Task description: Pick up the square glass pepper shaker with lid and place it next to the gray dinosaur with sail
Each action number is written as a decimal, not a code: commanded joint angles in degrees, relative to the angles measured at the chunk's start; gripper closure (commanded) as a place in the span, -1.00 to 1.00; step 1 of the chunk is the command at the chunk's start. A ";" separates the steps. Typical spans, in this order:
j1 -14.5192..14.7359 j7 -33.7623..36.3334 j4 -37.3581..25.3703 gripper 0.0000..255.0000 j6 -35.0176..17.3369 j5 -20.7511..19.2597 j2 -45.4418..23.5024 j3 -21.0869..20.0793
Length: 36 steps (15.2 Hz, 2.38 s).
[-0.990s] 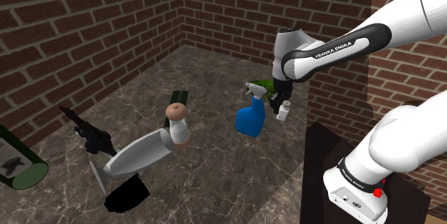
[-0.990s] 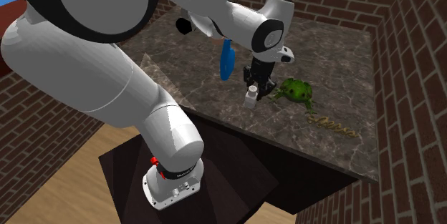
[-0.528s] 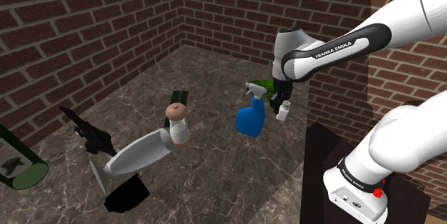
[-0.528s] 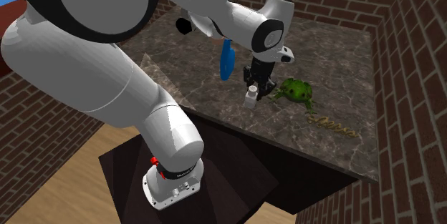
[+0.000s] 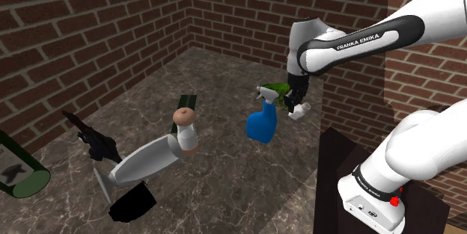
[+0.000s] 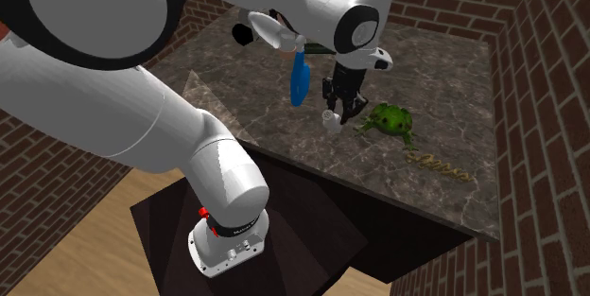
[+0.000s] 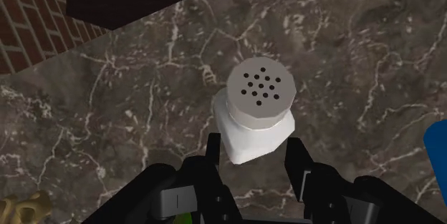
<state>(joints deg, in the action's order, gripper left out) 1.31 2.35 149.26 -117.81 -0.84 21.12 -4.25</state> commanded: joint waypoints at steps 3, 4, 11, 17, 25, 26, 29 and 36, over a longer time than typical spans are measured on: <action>0.00 -0.25 -1.71 1.00 3.55 0.07 1.81 0.13; 0.01 -0.29 -2.19 1.00 4.43 0.09 2.21 0.15; 0.04 -0.58 -5.88 1.00 10.47 0.18 4.57 0.30; 0.04 -0.79 -9.47 1.00 15.46 0.20 5.97 0.41; 0.01 -1.03 -14.86 1.00 21.86 0.19 6.99 0.53; 0.00 -1.05 -15.58 1.00 22.64 0.18 7.06 0.54; -0.02 -1.13 -17.80 1.00 24.98 0.16 7.17 0.58; -0.06 -1.28 -22.59 1.00 29.66 0.11 7.06 0.64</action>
<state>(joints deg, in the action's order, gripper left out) 1.24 1.04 127.17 -88.51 -0.74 28.34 -3.58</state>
